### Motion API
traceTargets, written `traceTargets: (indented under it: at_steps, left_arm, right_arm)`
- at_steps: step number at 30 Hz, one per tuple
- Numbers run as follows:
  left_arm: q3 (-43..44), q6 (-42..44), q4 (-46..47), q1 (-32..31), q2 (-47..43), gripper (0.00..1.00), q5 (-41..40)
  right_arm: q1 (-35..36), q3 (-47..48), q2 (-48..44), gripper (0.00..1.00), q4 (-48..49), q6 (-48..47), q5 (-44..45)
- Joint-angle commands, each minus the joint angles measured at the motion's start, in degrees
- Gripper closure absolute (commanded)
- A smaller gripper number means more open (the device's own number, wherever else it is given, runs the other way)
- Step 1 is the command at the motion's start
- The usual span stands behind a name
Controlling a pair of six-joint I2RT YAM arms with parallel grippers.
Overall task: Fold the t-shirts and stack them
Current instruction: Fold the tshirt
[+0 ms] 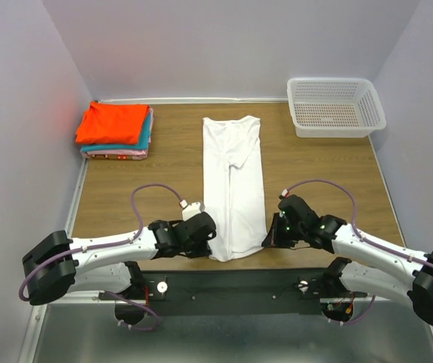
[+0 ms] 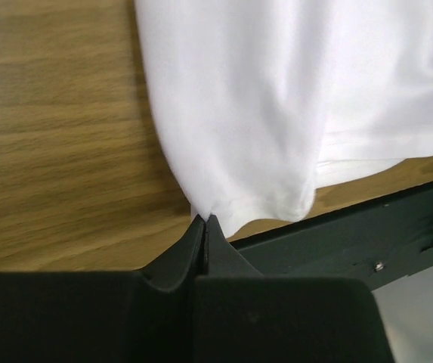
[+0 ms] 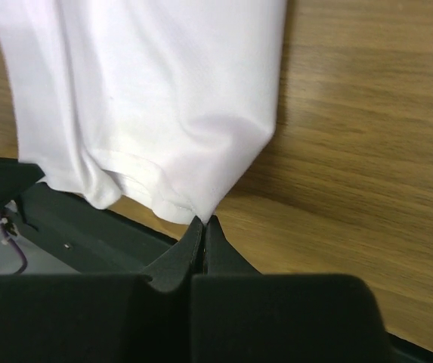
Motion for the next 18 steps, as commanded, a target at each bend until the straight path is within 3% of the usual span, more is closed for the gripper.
traceTargets:
  at_steps: [1,11,18]
  left_arm:
    - [6.0,0.1,-2.3,-0.2,0.3,1.00,-6.2]
    - [21.9,6.7,-5.7,5.4,7.2,1.00,-17.0]
    - [29.3,13.3,-5.9,13.1,14.0,1.00,-17.8]
  right_arm:
    - [0.4,4.4,-0.3,0.99,0.5,-2.0,2.7]
    - [0.2,15.5,5.7,1.00,0.7,-5.0,20.6]
    - [0.1,24.1,13.6,1.00,2.1,-8.1,27.4]
